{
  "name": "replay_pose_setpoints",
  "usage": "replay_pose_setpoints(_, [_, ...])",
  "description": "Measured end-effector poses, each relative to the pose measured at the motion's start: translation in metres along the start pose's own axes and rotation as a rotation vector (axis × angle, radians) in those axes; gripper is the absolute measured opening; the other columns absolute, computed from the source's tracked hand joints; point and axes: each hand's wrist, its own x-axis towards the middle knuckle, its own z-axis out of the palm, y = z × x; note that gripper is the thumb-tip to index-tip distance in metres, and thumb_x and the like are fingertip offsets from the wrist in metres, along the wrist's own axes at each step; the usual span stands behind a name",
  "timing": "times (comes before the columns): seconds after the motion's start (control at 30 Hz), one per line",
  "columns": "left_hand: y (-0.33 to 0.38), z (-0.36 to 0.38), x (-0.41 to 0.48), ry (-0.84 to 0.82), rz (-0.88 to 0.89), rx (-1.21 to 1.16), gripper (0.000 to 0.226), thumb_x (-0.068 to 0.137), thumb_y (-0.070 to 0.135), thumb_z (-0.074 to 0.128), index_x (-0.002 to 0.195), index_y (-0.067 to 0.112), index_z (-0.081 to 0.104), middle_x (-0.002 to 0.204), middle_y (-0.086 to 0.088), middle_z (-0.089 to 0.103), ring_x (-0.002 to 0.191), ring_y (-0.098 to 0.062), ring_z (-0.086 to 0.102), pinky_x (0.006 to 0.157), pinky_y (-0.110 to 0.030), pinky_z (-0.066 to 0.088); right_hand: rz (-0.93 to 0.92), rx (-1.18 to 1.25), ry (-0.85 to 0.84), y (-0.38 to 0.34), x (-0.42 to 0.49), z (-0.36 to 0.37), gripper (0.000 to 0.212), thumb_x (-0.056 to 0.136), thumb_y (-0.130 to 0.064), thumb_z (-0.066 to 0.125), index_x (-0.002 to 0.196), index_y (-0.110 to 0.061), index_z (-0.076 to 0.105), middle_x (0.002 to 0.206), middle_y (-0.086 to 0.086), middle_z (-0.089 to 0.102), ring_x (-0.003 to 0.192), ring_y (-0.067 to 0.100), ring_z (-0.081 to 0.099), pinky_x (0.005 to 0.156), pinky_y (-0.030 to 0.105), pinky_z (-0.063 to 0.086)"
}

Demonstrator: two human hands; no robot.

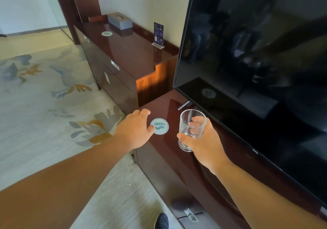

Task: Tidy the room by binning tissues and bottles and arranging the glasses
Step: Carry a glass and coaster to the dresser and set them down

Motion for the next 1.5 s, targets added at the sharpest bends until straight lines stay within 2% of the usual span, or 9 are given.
replay_pose_setpoints(0.23, [0.005,0.011,0.065,-0.033,-0.020,0.018,0.052,0.095,0.041,0.047,0.142,0.022,0.034,0.132,-0.004,0.049,0.119,-0.024,0.051,0.092,-0.040,0.048,0.019,0.052,-0.040,0.016,0.064,0.004,0.054,0.072,-0.032,0.083,0.115,-0.030,0.051,0.099,-0.017,0.063,0.089,-0.001,0.064,0.064,0.013,0.054])
replay_pose_setpoints(0.33, [0.005,0.021,0.084,-0.054,-0.032,0.014,0.052,0.095,0.042,0.047,0.142,0.022,0.034,0.132,-0.004,0.049,0.121,-0.023,0.050,0.092,-0.039,0.048,0.031,0.054,-0.060,0.022,0.086,0.008,0.055,0.072,-0.031,0.083,0.117,-0.030,0.050,0.102,-0.016,0.062,0.092,0.003,0.064,0.063,0.013,0.052])
replay_pose_setpoints(0.47, [-0.003,0.036,0.104,-0.097,-0.046,0.018,0.052,0.094,0.040,0.049,0.140,0.022,0.035,0.132,-0.004,0.050,0.121,-0.024,0.050,0.095,-0.043,0.048,0.064,0.072,-0.073,0.034,0.107,0.012,0.058,0.070,-0.033,0.084,0.118,-0.030,0.051,0.103,-0.016,0.062,0.095,0.006,0.065,0.075,0.025,0.057])
replay_pose_setpoints(0.67, [-0.014,0.066,0.132,-0.202,-0.030,0.040,0.054,0.092,0.037,0.053,0.141,0.021,0.035,0.131,-0.005,0.049,0.122,-0.025,0.048,0.096,-0.042,0.046,0.169,0.097,-0.056,0.055,0.124,0.024,0.062,0.059,-0.045,0.081,0.111,-0.032,0.051,0.101,-0.013,0.063,0.093,0.007,0.065,0.081,0.035,0.058])
replay_pose_setpoints(0.8, [-0.020,0.092,0.148,-0.290,-0.012,0.075,0.049,0.092,0.036,0.054,0.136,0.018,0.042,0.126,-0.006,0.051,0.119,-0.026,0.049,0.094,-0.044,0.047,0.224,0.084,-0.020,0.066,0.126,0.031,0.056,0.067,-0.034,0.084,0.113,-0.031,0.051,0.099,-0.013,0.063,0.090,0.005,0.065,0.077,0.031,0.057])
replay_pose_setpoints(1.03, [-0.033,0.124,0.170,-0.380,-0.010,0.136,0.045,0.090,0.035,0.059,0.128,0.014,0.048,0.121,-0.007,0.048,0.114,-0.028,0.049,0.089,-0.044,0.049,0.280,0.054,0.003,0.078,0.133,0.044,0.056,0.069,-0.035,0.083,0.115,-0.031,0.051,0.099,-0.013,0.064,0.083,0.002,0.065,0.065,0.019,0.053])
replay_pose_setpoints(1.2, [-0.035,0.140,0.180,-0.394,-0.018,0.146,0.049,0.087,0.036,0.063,0.128,0.016,0.045,0.122,-0.008,0.047,0.115,-0.029,0.047,0.087,-0.043,0.048,0.308,0.026,0.010,0.087,0.140,0.051,0.059,0.068,-0.037,0.084,0.116,-0.030,0.051,0.101,-0.014,0.064,0.090,0.004,0.064,0.077,0.027,0.057])
replay_pose_setpoints(1.5, [-0.035,0.149,0.193,-0.413,-0.035,0.197,0.050,0.080,0.036,0.070,0.118,0.012,0.046,0.116,-0.011,0.047,0.109,-0.030,0.049,0.085,-0.040,0.046,0.326,0.007,0.011,0.090,0.151,0.053,0.058,0.067,-0.038,0.083,0.115,-0.032,0.051,0.099,-0.015,0.064,0.089,0.003,0.064,0.078,0.030,0.057])
